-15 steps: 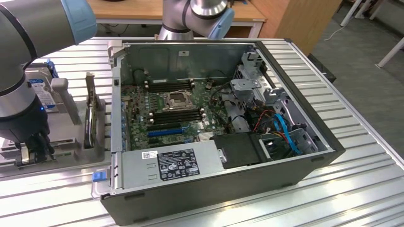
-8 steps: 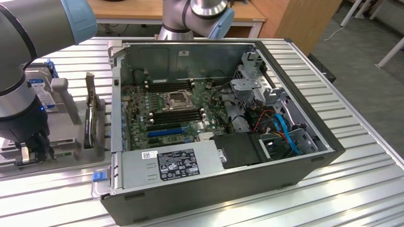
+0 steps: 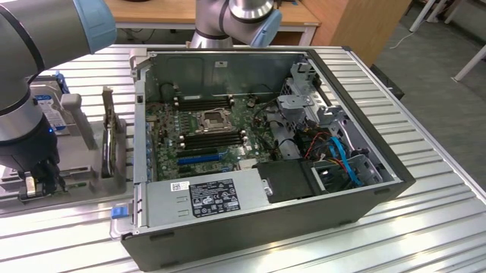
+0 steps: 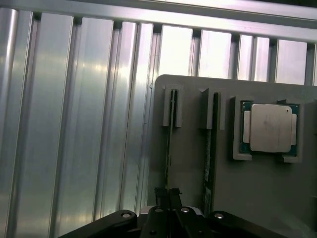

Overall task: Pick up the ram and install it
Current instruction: 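Pick up the ram and move it above insertion slot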

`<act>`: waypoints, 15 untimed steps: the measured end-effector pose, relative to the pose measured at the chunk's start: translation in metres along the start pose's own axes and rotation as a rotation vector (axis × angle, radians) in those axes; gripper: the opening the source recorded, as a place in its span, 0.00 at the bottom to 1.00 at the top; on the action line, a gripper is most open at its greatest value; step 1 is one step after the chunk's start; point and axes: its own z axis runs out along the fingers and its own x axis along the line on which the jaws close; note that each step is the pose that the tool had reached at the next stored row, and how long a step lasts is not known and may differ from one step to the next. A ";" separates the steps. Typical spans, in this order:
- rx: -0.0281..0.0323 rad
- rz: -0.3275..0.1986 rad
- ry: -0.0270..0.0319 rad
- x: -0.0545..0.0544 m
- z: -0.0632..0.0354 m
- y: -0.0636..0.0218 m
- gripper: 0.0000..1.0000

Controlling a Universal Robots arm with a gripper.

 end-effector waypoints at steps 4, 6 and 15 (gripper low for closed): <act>0.0000 0.001 0.0000 0.000 0.0000 0.0000 0.12; 0.0001 0.001 -0.0001 0.000 0.0000 0.0000 0.12; 0.0001 0.001 -0.0001 0.000 -0.0001 -0.0004 0.12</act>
